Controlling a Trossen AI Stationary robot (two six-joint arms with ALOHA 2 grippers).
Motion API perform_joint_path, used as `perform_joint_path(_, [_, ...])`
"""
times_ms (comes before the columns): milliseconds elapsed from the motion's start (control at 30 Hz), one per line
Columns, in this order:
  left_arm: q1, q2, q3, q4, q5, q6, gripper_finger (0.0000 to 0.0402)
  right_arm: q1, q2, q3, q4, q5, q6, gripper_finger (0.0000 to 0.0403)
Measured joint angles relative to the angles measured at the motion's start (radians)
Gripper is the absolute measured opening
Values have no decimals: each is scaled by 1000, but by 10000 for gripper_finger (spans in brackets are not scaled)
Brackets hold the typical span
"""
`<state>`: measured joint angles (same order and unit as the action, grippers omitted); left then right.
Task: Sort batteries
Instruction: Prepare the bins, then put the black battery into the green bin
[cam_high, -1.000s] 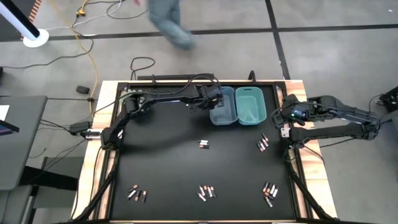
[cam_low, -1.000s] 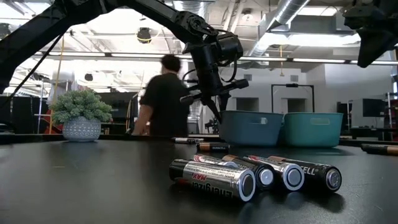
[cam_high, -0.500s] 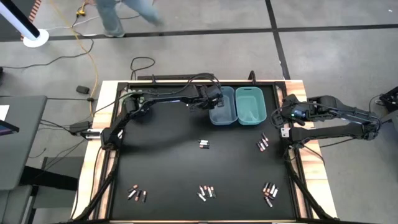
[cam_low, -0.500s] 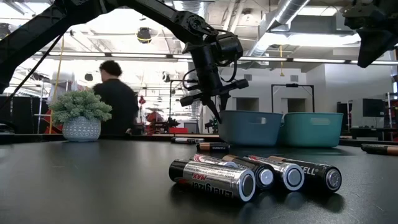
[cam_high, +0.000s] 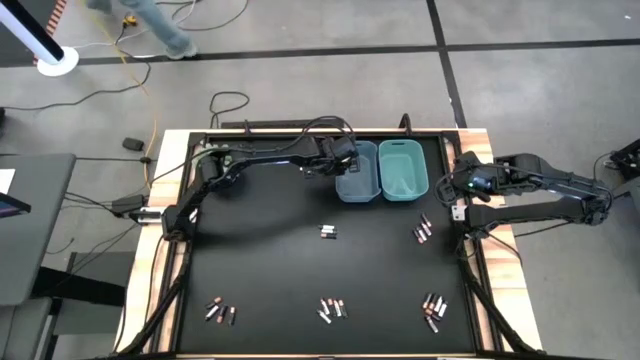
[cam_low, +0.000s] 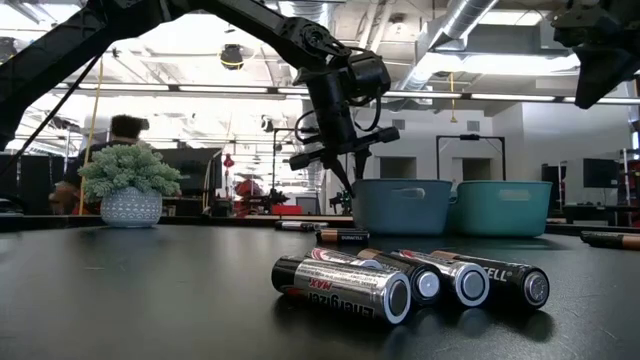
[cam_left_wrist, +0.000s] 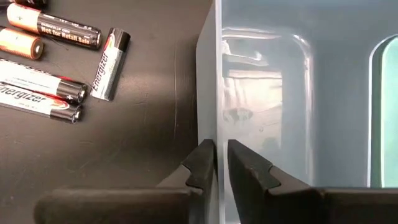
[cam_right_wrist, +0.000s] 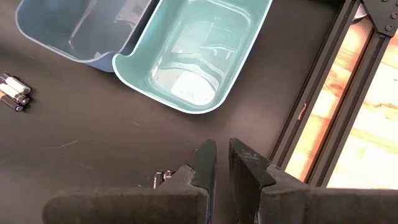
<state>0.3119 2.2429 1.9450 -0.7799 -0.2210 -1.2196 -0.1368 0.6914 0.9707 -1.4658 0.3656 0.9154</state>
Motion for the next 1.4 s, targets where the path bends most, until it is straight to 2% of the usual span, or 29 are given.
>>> perform_joint_path(300, [2, 0, 0, -10, -15, -13, 78, 0, 0, 0, -5, 0, 0, 63])
perform_joint_path(767, [5, -2, 1, -25, -15, 154, 78, 0, 0, 0, -23, 0, 3, 63])
perform_joint_path(1133, [23, -19, 58, -50, -17, 306, 78, 0, 0, 0, -22, 0, 30, 63])
perform_joint_path(1400, [46, -125, 59, -138, -148, 456, 78, 0, 0, 0, -21, 0, 109, 63])
